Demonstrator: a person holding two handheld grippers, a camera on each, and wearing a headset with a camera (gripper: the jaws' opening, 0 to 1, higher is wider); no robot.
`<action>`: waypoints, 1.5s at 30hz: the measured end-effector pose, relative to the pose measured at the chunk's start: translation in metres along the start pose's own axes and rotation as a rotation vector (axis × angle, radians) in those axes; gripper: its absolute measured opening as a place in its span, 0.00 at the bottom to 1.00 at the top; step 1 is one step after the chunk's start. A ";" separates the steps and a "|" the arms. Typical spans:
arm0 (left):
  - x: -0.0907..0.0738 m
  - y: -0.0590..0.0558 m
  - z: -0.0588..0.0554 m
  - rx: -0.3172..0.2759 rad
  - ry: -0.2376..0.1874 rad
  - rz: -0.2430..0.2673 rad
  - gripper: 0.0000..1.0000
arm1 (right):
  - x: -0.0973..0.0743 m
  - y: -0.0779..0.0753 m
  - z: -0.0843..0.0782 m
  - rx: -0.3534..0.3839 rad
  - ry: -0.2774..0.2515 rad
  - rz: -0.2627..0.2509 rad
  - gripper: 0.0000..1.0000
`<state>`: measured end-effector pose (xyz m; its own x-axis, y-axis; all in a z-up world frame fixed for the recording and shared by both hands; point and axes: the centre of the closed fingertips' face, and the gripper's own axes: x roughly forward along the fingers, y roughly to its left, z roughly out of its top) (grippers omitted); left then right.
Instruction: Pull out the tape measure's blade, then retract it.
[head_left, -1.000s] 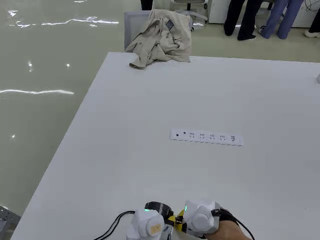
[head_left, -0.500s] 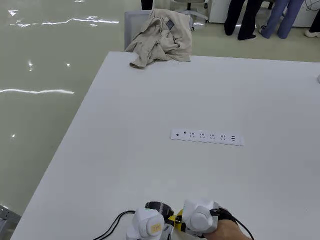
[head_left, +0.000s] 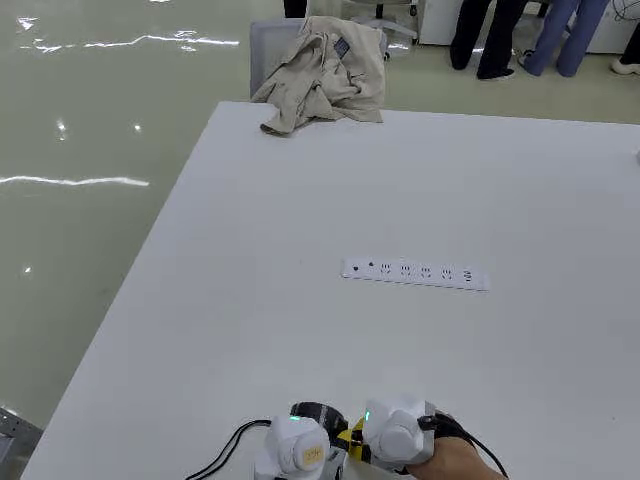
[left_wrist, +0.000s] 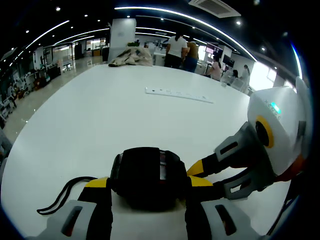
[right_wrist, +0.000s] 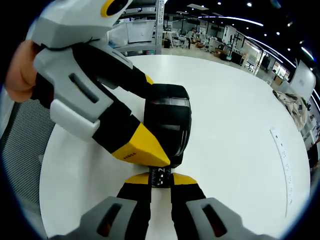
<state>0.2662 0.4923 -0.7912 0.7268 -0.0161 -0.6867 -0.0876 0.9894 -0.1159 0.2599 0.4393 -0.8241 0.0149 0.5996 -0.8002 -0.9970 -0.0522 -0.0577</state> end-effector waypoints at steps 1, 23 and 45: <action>0.000 0.000 0.000 0.000 0.000 0.001 0.56 | 0.000 0.000 0.000 0.002 -0.001 0.000 0.14; 0.000 0.000 0.000 0.009 -0.013 0.004 0.57 | 0.001 -0.001 -0.001 0.006 0.004 -0.010 0.15; -0.002 0.002 0.001 -0.017 -0.062 -0.047 0.59 | 0.001 0.000 0.000 0.030 0.006 -0.036 0.18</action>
<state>0.2651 0.4942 -0.7892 0.7712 -0.0526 -0.6344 -0.0637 0.9852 -0.1591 0.2602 0.4405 -0.8247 0.0508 0.5958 -0.8016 -0.9976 -0.0072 -0.0686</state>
